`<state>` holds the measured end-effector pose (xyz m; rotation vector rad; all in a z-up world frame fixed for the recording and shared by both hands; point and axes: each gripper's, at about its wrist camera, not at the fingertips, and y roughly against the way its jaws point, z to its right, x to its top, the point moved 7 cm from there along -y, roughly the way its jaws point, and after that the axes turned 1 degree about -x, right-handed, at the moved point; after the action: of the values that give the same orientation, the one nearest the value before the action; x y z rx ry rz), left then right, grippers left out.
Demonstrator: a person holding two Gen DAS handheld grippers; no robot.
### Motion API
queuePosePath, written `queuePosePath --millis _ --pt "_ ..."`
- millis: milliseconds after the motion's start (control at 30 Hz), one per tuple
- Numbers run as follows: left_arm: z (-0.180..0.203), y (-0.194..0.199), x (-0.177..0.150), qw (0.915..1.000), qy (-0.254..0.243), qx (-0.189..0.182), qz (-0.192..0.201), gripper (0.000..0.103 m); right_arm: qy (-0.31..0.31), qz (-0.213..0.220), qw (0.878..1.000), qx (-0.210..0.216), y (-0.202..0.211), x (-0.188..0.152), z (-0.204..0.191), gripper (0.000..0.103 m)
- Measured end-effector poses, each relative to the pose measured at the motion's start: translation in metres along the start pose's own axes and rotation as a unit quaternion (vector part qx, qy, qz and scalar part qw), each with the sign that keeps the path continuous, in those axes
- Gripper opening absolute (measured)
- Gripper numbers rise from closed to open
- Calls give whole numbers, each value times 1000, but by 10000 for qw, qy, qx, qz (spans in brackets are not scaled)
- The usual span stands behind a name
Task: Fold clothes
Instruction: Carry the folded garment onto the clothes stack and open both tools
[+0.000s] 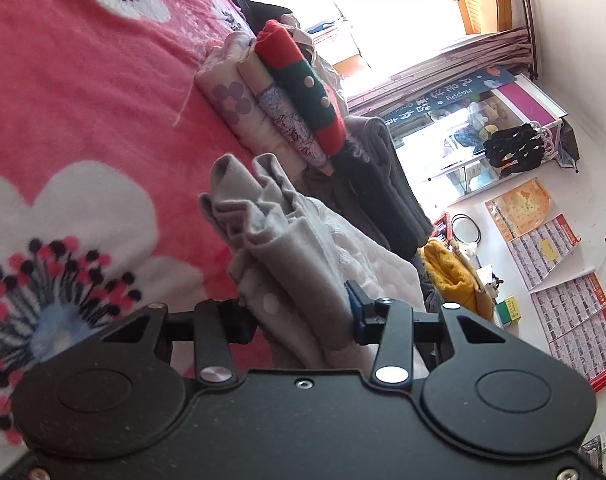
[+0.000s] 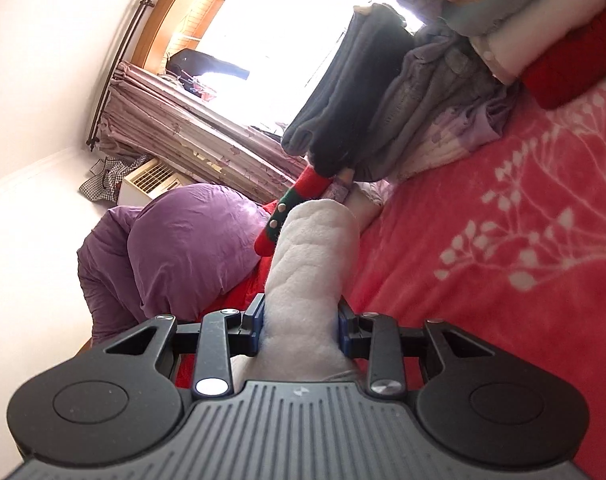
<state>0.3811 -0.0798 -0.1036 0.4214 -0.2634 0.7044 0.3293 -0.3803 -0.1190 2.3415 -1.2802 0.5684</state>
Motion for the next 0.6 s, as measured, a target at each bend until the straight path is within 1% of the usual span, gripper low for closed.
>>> queuePosePath --millis 67,167,300,367,433,533,600 --pt "15 -15 20 9998 -27 -166 47 42 111 3 9999 28 -11 20 -9 35" --pt "45 -42 54 9986 -92 -489 161 42 314 114 9994 96 -28 60 -30 35" --pt "94 -85 93 9949 -237 -943 269 42 796 370 9961 50 -46 128 -61 35" --pt "120 -108 108 9922 -307 -1175 289 42 1053 518 9931 -44 -52 163 -75 35" --pt "144 -132 122 9892 -390 -1384 297 42 1359 711 9880 -187 -56 197 -87 35" --pt "177 -169 138 9845 -519 -1649 290 42 1852 1046 9759 -494 -59 246 -104 35" --pt "191 -193 142 9823 -743 -1695 282 42 2025 1293 9679 -734 -61 273 -107 35"
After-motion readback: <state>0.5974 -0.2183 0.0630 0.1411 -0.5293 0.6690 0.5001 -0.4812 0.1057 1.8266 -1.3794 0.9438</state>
